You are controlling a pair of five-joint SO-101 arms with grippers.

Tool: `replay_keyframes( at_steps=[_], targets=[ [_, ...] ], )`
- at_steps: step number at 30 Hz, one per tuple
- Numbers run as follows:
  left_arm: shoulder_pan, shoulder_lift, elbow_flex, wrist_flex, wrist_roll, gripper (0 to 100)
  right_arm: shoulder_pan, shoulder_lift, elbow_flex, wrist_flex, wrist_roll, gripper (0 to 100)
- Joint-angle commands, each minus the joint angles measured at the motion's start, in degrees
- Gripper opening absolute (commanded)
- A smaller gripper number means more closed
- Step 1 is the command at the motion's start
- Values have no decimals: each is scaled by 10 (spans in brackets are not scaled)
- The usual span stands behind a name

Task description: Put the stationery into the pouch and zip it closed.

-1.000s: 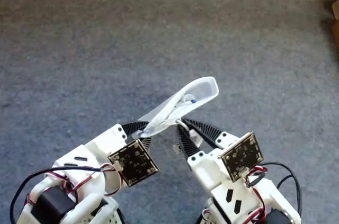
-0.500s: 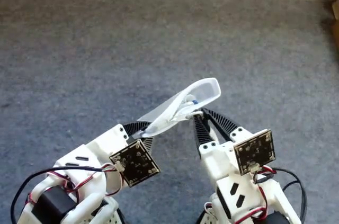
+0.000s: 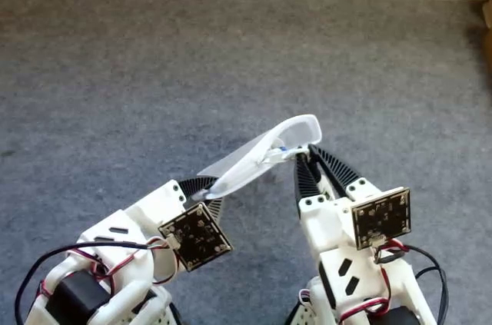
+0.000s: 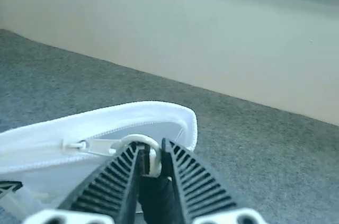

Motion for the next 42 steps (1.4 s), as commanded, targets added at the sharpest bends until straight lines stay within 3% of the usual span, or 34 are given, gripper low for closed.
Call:
replay_keyframes(
  at_steps=[1,27,42],
  targets=[
    [-12,1,8,6,5,5,35,7,-5,-24,5,5],
    [-13,1,7,7,5,5,213,7,-5,-37,40,6],
    [-13,1,10,6,5,5,222,1,-5,-13,80,19]
  ],
)
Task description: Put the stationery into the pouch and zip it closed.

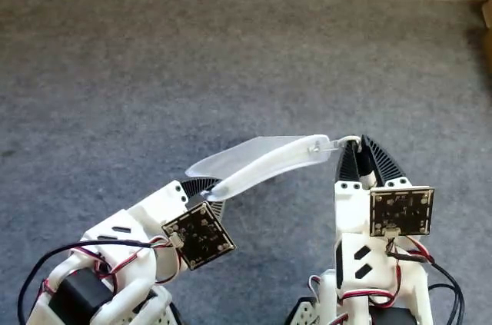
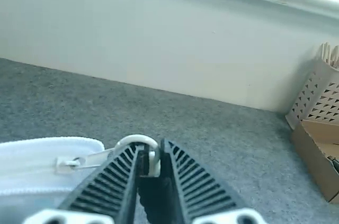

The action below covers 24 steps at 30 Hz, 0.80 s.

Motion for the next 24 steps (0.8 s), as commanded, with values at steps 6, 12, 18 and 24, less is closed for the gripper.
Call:
replay_keyframes(
  at_steps=[6,12,18,24],
  targets=[
    [-13,1,8,3,4,5,-22,0,-10,58,-18,86],
    [-13,1,8,3,4,5,-107,-15,-13,111,-23,146],
    [-12,1,8,3,5,5,-263,-57,-49,191,-22,235],
    [-12,1,8,3,5,5,-401,-57,-123,266,-21,236]
  ],
)
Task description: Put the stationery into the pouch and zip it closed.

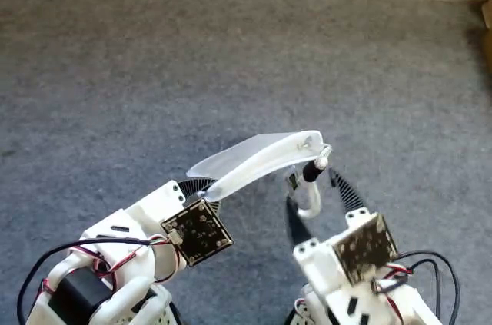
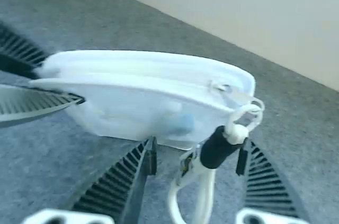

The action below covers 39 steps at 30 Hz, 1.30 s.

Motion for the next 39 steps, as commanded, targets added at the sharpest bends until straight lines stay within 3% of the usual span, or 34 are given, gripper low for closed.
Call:
replay_keyframes(
  at_steps=[1,5,11,15,25,32,39],
  targets=[
    [-11,1,2,-2,5,5,-84,-7,-61,30,-5,236],
    [-12,1,2,-2,5,5,-136,-7,-81,44,-5,236],
    [-14,1,2,-2,5,5,-136,-8,-81,40,-3,236],
    [-58,1,3,-17,5,5,-135,-8,-81,39,-3,235],
    [-175,1,28,-112,67,8,-34,-8,-45,-15,-3,235],
    [-185,1,47,-133,70,174,-3,-8,43,-83,-3,235],
    [-246,2,73,-207,72,178,2,-8,89,-114,-3,235]
  ],
)
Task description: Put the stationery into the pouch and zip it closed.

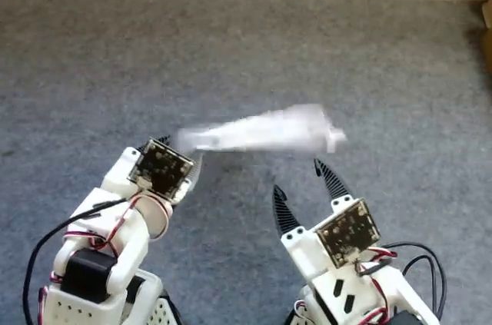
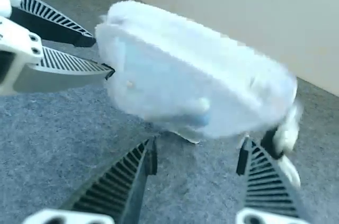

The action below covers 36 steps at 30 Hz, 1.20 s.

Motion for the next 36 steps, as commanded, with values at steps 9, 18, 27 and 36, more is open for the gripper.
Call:
replay_keyframes(
  at_steps=[9,18,27,36],
  targets=[
    [-81,-7,-7,-57,33,178,5,-7,32,-44,-3,235],
    [-79,-7,-7,-57,37,175,5,-7,28,-42,-3,235],
    [-80,-7,-3,-55,80,175,5,-7,-72,54,-3,235],
    [-82,-7,-2,-55,115,175,5,-7,-105,68,-3,235]
  ],
)
